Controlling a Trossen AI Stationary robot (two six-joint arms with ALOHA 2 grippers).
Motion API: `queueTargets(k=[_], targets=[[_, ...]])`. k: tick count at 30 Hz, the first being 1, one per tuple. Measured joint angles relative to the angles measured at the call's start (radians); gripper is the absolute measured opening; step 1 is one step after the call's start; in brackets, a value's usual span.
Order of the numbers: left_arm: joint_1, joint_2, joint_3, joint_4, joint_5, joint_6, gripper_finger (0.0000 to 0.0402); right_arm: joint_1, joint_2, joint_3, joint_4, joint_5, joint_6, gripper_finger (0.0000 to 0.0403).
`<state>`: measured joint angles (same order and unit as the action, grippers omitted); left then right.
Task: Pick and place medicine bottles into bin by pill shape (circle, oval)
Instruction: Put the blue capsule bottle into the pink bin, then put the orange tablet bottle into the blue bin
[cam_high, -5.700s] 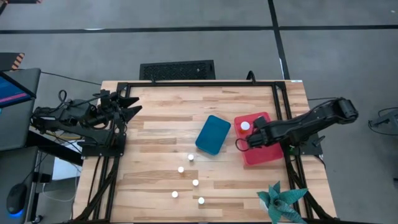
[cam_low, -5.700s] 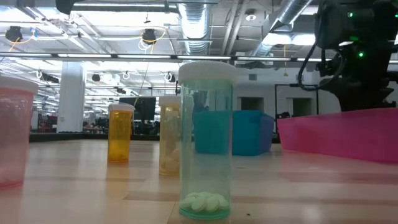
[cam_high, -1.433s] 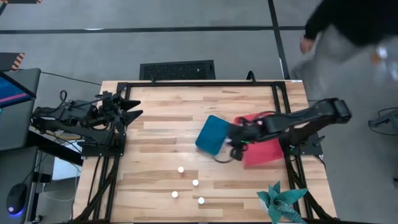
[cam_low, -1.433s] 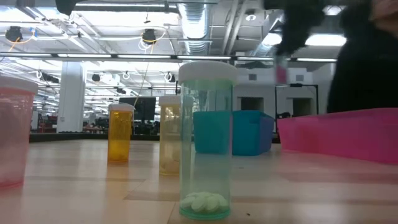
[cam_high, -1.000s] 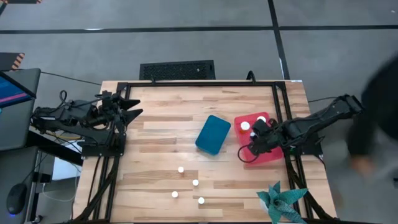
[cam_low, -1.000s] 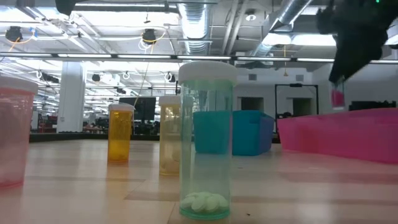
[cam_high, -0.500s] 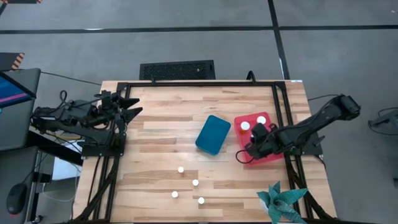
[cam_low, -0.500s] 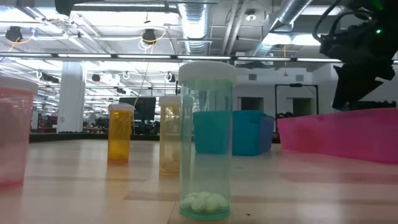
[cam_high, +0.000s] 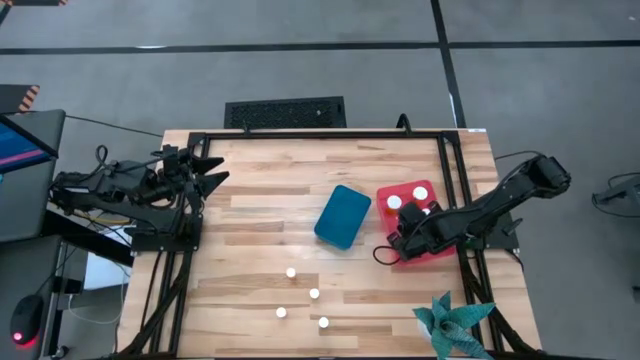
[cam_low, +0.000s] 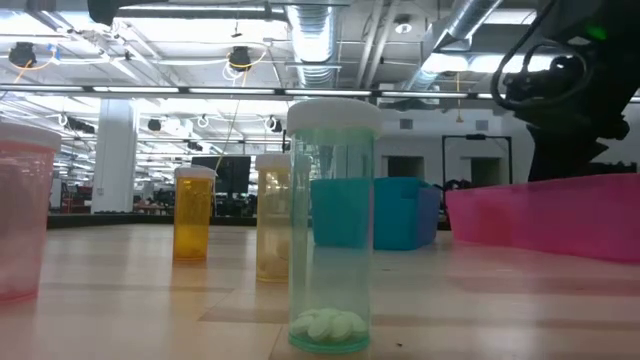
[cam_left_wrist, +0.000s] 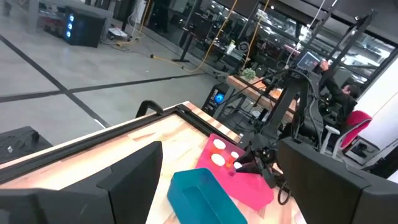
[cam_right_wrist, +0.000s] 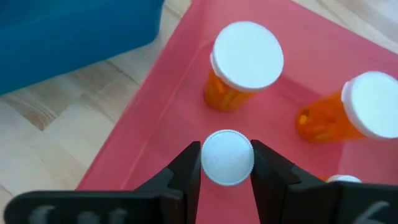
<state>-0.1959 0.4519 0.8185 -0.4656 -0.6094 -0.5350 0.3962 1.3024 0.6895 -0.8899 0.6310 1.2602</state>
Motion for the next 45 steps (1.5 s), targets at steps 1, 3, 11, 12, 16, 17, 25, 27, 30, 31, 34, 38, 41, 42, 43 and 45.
queueTargets(k=[1,3,11,12,16,17,25,27,30,31,34,38,41,42,43,45], targets=[[0.000,0.000,0.000,0.000,0.000,0.000,0.0312,0.000,0.006,0.000,0.007,0.001,0.000,0.0124],[0.000,0.000,0.000,0.000,0.000,0.000,0.0312,0.000,0.015,-0.001,0.013,-0.003,0.000,0.0124],[0.000,0.000,0.000,0.000,0.000,0.000,0.0312,0.000,0.013,-0.002,0.024,-0.001,-0.001,0.0124],[0.000,0.000,0.000,0.000,0.000,0.000,0.0312,0.000,0.012,-0.007,0.033,-0.001,0.000,0.0124],[0.000,0.000,0.000,0.003,0.000,-0.002,0.0312,0.000,0.012,-0.023,0.045,-0.005,0.025,0.0124],[0.000,0.000,0.000,0.004,0.000,-0.005,0.0312,0.000,0.012,-0.028,0.045,-0.009,0.031,0.0124],[0.000,0.000,0.000,0.008,0.000,-0.028,0.0312,0.000,0.012,-0.051,0.095,-0.027,0.026,0.0125],[0.000,0.000,0.000,0.008,0.000,-0.028,0.0312,0.000,0.012,-0.051,0.094,-0.028,0.026,0.0128],[0.000,0.000,0.000,0.008,0.000,-0.033,0.0312,0.000,0.012,-0.051,0.095,-0.028,0.022,0.0141],[0.000,0.000,0.000,0.008,0.000,-0.037,0.0312,0.000,0.012,-0.051,0.094,-0.028,0.020,0.0148],[0.000,0.000,0.000,0.008,0.000,-0.038,0.0312,0.000,0.012,-0.051,0.095,-0.034,0.018,0.0171],[0.000,0.000,0.000,0.008,0.000,-0.038,0.0312,0.000,0.012,-0.051,0.098,-0.046,0.022,0.0210],[0.000,0.000,0.000,0.008,0.001,-0.038,0.0312,0.000,0.012,-0.051,0.099,-0.056,0.023,0.0236],[0.000,0.000,0.000,0.008,0.000,-0.038,0.0312,0.000,0.010,-0.051,0.099,-0.057,0.023,0.0242],[0.000,0.000,0.000,0.008,0.000,-0.038,0.0312,0.000,0.006,-0.051,0.101,-0.057,0.023,0.0246],[0.000,0.000,0.000,0.008,0.001,-0.038,0.0312,0.000,-0.004,-0.051,0.098,-0.057,0.023,0.0250]])
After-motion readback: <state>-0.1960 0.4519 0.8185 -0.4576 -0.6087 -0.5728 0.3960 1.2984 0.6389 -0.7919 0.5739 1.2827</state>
